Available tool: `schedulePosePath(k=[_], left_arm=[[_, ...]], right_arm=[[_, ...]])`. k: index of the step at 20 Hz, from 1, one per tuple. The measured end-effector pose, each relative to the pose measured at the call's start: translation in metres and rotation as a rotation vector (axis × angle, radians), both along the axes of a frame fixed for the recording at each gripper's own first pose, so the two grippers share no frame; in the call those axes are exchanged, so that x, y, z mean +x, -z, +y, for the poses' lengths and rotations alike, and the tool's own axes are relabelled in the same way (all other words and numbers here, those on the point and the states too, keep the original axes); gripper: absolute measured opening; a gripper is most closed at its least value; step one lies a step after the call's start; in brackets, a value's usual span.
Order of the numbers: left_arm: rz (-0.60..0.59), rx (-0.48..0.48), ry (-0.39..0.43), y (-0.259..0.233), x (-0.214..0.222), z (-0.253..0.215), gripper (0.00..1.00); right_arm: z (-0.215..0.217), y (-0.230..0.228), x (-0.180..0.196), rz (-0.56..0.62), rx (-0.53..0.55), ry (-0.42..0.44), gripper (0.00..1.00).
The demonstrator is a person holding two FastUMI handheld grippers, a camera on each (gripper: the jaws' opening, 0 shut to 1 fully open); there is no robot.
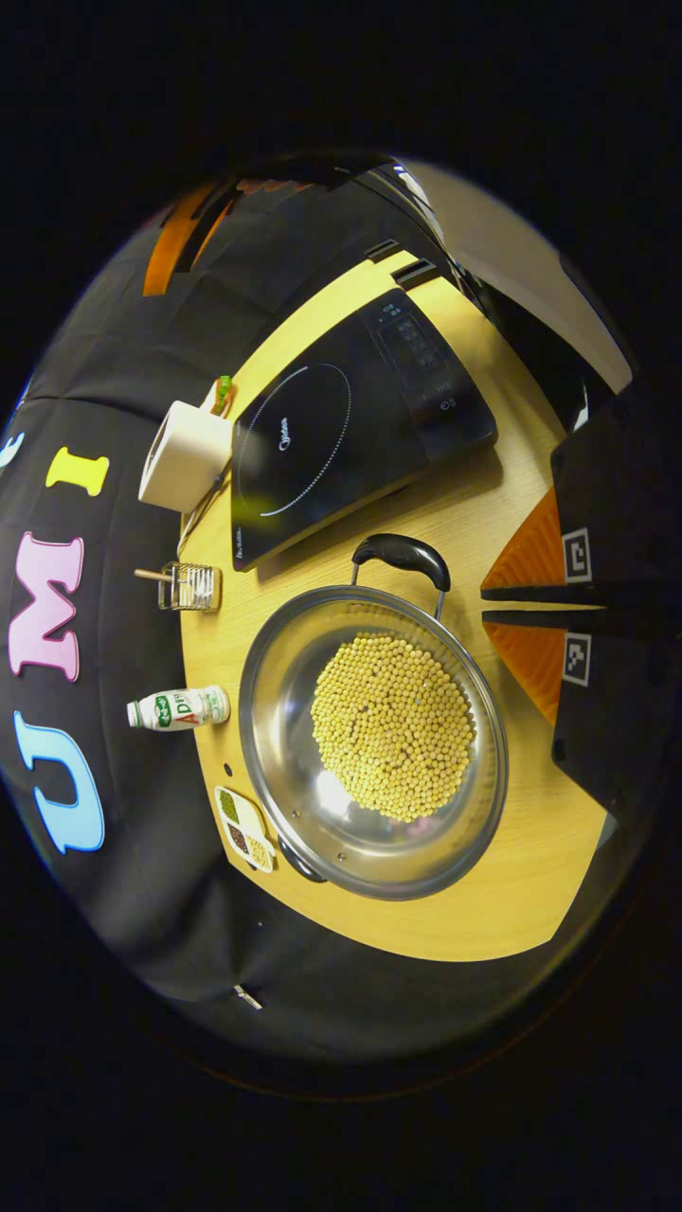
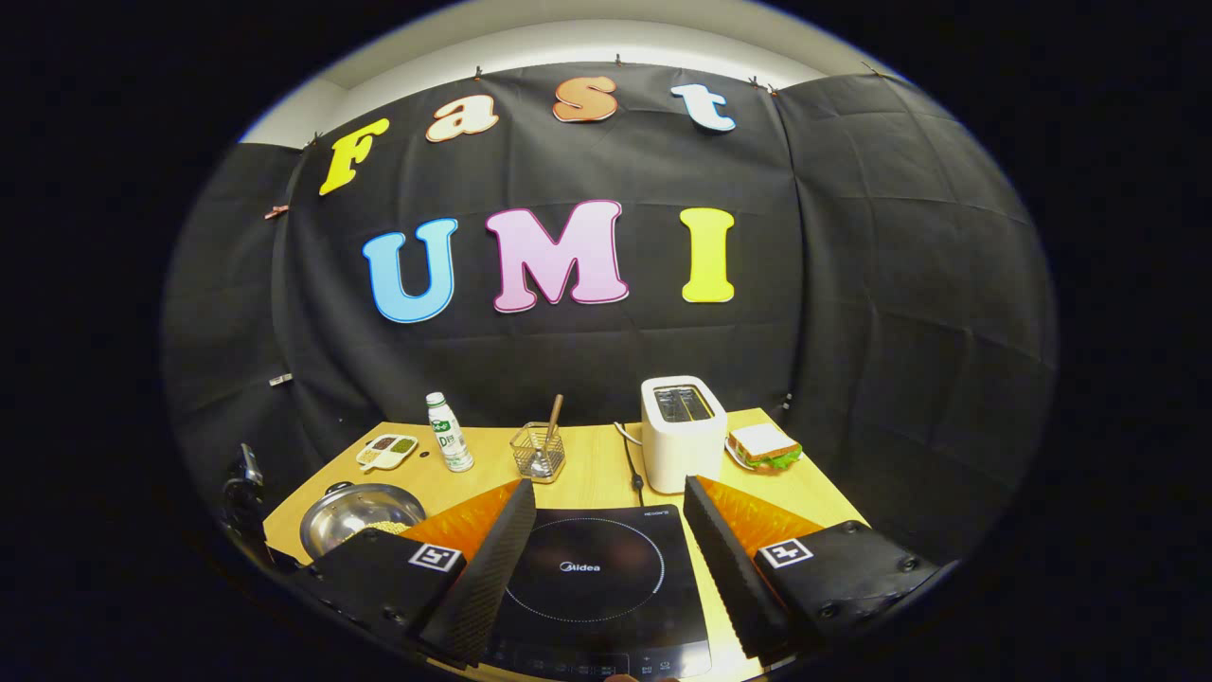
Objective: First push the handle of the pot to place it horizontally, then grasp the pot with both hands and set it on the induction cooktop.
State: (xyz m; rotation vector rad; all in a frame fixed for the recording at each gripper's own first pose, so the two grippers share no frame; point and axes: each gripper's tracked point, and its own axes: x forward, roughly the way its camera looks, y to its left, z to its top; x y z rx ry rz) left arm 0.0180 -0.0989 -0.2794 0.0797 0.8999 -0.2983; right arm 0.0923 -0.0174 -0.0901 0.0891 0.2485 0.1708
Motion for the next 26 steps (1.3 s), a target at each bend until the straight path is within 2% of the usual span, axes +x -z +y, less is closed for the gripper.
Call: schedulePosePath(k=[11, 26], left_arm=[[0.059, 0.015, 0.049, 0.023, 0.025, -0.031, 0.05], [0.061, 0.003, 0.026, 0.025, 0.063, -0.053, 0.05]], right_arm=[[-0.04, 0.003, 0.002, 0.0, 0.016, 0.064, 0.99], [-0.062, 0.008, 0.01, 0.016, 0.025, 0.085, 0.99]])
